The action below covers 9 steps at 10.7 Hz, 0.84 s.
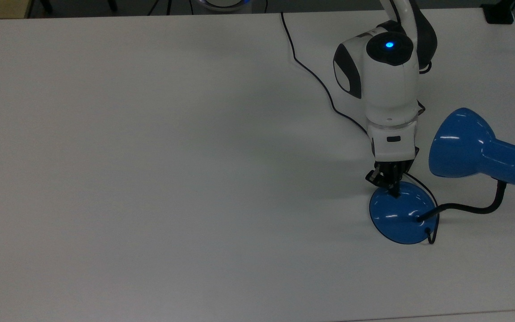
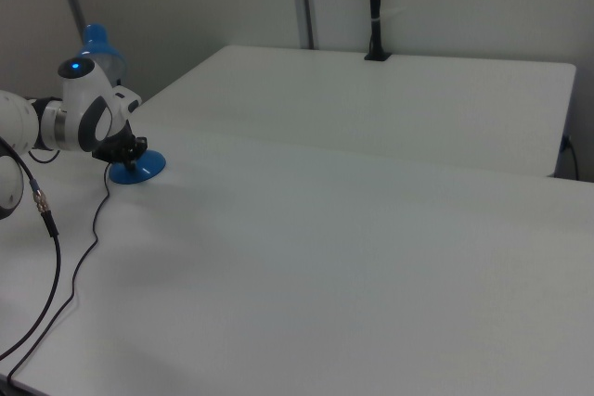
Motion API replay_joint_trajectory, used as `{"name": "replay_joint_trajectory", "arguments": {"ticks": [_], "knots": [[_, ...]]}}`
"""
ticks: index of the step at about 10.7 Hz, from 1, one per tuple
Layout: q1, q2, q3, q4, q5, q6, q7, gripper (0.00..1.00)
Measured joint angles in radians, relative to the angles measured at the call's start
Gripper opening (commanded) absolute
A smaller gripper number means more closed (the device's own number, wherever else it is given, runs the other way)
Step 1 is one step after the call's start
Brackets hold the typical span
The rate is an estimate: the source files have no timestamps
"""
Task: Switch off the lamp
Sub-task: 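Press down on the black switch with the gripper fingertips, then lift the gripper up and away from the lamp base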
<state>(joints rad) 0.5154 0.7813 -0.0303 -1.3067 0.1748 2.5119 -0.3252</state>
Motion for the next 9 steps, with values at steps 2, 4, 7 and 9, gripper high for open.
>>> {"name": "replay_joint_trajectory", "arguments": {"ticks": [2, 4, 7, 9], "knots": [[0.000, 0.000, 0.000, -0.001, 0.000, 0.000, 0.000, 0.00], [-0.001, -0.010, -0.002, -0.010, 0.000, 0.000, 0.000, 0.00], [-0.045, -0.162, -0.013, -0.086, 0.001, -0.163, 0.076, 0.03], [-0.121, -0.312, -0.018, -0.114, -0.002, -0.428, 0.158, 0.16]]}}
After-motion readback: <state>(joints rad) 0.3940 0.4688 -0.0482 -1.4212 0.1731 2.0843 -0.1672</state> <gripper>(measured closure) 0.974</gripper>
